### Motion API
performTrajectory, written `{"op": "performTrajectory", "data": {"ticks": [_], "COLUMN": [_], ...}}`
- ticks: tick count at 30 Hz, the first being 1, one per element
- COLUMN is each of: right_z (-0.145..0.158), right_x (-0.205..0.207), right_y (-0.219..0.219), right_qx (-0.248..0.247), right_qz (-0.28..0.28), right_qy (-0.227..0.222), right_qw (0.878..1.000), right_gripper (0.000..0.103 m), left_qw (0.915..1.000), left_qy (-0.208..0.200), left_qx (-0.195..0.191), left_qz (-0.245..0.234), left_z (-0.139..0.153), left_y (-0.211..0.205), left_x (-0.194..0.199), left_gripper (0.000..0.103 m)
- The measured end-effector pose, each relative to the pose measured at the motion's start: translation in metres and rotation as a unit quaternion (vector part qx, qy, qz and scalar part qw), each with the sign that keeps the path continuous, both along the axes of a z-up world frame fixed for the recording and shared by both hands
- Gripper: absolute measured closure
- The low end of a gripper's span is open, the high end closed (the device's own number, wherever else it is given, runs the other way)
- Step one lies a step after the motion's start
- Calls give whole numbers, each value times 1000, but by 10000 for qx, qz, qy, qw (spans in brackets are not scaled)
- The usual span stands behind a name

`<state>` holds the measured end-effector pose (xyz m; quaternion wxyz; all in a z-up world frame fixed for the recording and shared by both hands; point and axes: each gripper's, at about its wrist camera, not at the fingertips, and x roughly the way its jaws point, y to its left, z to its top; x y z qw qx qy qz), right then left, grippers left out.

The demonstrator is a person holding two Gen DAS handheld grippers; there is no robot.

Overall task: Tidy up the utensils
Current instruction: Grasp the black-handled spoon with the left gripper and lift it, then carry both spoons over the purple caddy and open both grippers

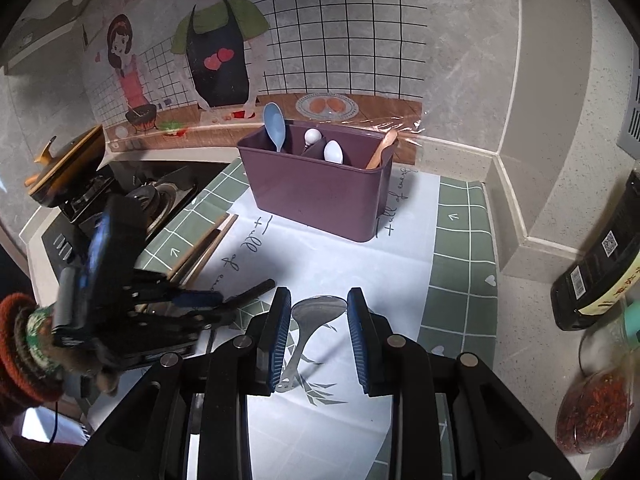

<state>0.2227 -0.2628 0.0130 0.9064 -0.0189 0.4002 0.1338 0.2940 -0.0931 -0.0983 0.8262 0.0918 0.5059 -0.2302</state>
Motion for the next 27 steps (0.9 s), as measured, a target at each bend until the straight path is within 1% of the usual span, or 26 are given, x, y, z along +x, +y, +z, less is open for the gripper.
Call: {"op": "performTrajectory", "data": {"ticks": [7,11,12,13,16,19,21,25,27], "right_z": [-3,-2,-1,-1,-1,1,3,8,11], "right_x": [-4,-9,-10,-11,-13,-15,-15,-13,-11], "right_y": [0,-2,-3,-4,-6,-7,-6,-3,-2], "right_qx": [-26,-68,-73,-70,32,130,145,98,122], "right_qz": [-10,-39,-56,-67,-118,-126,-121,-96,-96], "right_qy": [8,-44,-71,-98,-123,-153,-154,-214,-217], "right_qw": [10000,10000,9999,9999,9998,9997,9997,9997,9996], "right_gripper": [77,77,77,77,77,77,77,77,77], "left_qw": [9993,9992,9994,9996,9986,9936,9905,9813,9768], "left_qy": [114,231,200,177,-66,-339,-492,-774,-965], "left_qx": [342,316,273,189,-286,-795,-982,-1443,-1595], "left_qz": [-50,-1,37,88,444,722,828,1015,1054], "left_z": [1,0,0,0,7,25,36,64,85], "left_y": [-6,-7,-5,-3,12,29,36,52,57], "left_x": [7,9,7,6,-5,-21,-29,-38,-38], "left_gripper": [78,79,83,91,91,91,91,91,91]}}
